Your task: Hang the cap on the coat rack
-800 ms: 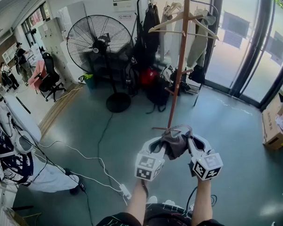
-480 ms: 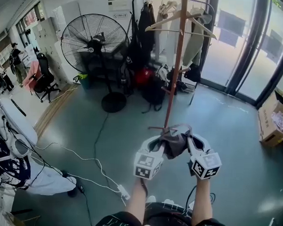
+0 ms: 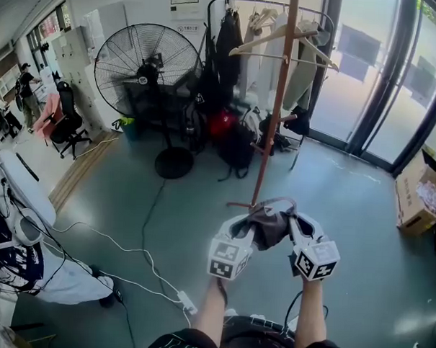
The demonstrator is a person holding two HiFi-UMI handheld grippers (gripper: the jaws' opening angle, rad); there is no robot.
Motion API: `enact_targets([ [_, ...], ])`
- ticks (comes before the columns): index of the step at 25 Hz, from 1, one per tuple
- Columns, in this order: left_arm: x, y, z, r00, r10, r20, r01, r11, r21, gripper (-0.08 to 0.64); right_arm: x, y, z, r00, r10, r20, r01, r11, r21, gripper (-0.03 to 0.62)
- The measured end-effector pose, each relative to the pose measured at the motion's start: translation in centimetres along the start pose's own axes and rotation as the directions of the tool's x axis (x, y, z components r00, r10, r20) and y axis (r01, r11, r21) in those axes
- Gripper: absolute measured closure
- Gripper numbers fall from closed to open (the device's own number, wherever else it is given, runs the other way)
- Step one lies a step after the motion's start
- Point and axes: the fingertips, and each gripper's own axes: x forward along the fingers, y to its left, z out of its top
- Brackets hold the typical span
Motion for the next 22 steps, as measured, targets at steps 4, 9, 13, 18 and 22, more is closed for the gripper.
enact_targets([
  [4,0.0,0.5,0.1,1.0,-0.002,0.006,0.002,1.0,-0.006,0.5,0.3,0.3,0.1,1.0,-0.001,-0.002,0.001,1.0,-0.003,0.581],
  [9,0.5,1.2,0.5,1.0,0.002,0.007,-0.002,1.0,-0.007,0.5,0.9,0.1,0.6,1.0,0.002,-0.004,-0.002,1.0,-0.009,0.581],
  [13,0.7,1.8,0.3,1.0,0.005,0.004,-0.005,1.0,-0.007,0.5,1.7,0.1,0.5,1.0,0.003,-0.001,-0.003,1.0,-0.006,0.581],
  [18,1.8,2.8,-0.6,1.0,0.016,-0.016,-0.016,1.0,-0.014,0.5,3.0,-0.6,-0.5,1.0,0.007,-0.012,-0.007,1.0,0.007,0.581],
  [22,3.4,3.7,-0.7,0.999,0.021,-0.027,-0.021,1.0,-0.002,0.5,4.8,-1.7,-0.7,1.0,0.012,-0.005,-0.011,1.0,0.021,0.581],
])
